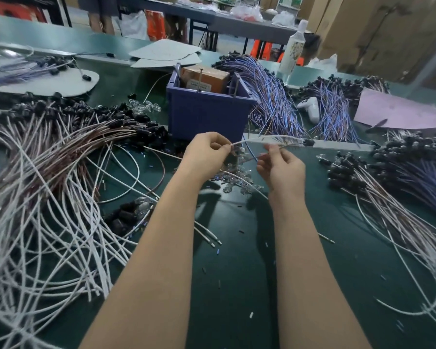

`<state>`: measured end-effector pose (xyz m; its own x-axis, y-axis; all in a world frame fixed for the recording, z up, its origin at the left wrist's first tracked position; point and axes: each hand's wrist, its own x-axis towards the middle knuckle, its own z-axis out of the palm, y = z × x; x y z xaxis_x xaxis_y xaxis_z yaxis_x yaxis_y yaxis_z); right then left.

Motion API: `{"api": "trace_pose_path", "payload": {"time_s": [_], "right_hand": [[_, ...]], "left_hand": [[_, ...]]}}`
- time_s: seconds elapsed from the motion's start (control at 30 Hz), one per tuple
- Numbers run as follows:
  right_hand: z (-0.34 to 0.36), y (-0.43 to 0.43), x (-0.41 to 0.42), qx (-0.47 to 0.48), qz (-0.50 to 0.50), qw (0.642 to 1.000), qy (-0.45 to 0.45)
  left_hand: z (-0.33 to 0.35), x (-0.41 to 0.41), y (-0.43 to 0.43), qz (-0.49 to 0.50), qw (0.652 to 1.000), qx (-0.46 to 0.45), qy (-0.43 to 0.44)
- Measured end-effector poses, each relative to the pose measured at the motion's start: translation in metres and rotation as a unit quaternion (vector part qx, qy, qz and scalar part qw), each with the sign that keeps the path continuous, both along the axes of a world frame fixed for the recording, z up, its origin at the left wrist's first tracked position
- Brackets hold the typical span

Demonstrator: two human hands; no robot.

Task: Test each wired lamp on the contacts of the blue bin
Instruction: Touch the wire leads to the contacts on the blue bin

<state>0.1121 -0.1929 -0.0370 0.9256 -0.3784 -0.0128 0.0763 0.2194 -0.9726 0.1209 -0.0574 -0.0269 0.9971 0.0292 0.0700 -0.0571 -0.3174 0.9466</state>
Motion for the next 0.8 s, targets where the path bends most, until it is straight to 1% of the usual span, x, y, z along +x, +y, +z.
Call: {"api": "trace_pose_path", "payload": {"time_s": [0.1, 0.2, 0.27, 0.33, 0.37, 0.43, 0.5, 0.57, 0.63, 0.8], "right_hand": [[0.0, 0.014, -0.003, 0.018, 0.116, 0.993, -0.002], [-0.001, 0.019, -0.004, 0.053, 0.152, 0.987, -0.024], [-0.003, 0.018, -0.004, 0.063, 0.153, 0.985, -0.043], [-0.002, 0.019, -0.004, 0.047, 0.136, 0.988, -0.059], [-0.002, 0.019, -0.004, 0.046, 0.113, 0.99, -0.067], [0.0, 0.015, -0.002, 0.078, 0.042, 0.993, -0.076], [0.001, 0.006, 0.0, 0.125, -0.031, 0.989, -0.077], [0.0, -0.001, 0.0, 0.14, -0.068, 0.986, -0.067], [-0.003, -0.002, -0.001, 0.111, -0.058, 0.991, -0.046], [-0.003, 0.006, -0.004, 0.051, 0.069, 0.996, -0.018]], "left_hand": [[0.002, -0.001, -0.009, -0.025, 0.999, -0.011, -0.025], [0.001, -0.002, -0.013, -0.038, 0.999, 0.008, -0.038], [-0.001, -0.001, -0.013, -0.039, 0.997, 0.029, -0.056], [0.0, -0.003, -0.014, -0.042, 0.996, 0.036, -0.067], [0.001, -0.003, -0.014, -0.046, 0.997, 0.031, -0.062], [0.0, -0.003, -0.01, -0.044, 0.998, 0.033, -0.042], [-0.002, -0.002, -0.001, -0.04, 0.996, 0.076, -0.018], [-0.003, -0.002, 0.005, -0.047, 0.994, 0.102, -0.004], [-0.001, -0.003, 0.004, -0.051, 0.995, 0.082, 0.003], [0.009, -0.007, -0.002, -0.052, 0.996, 0.071, 0.019]]}}
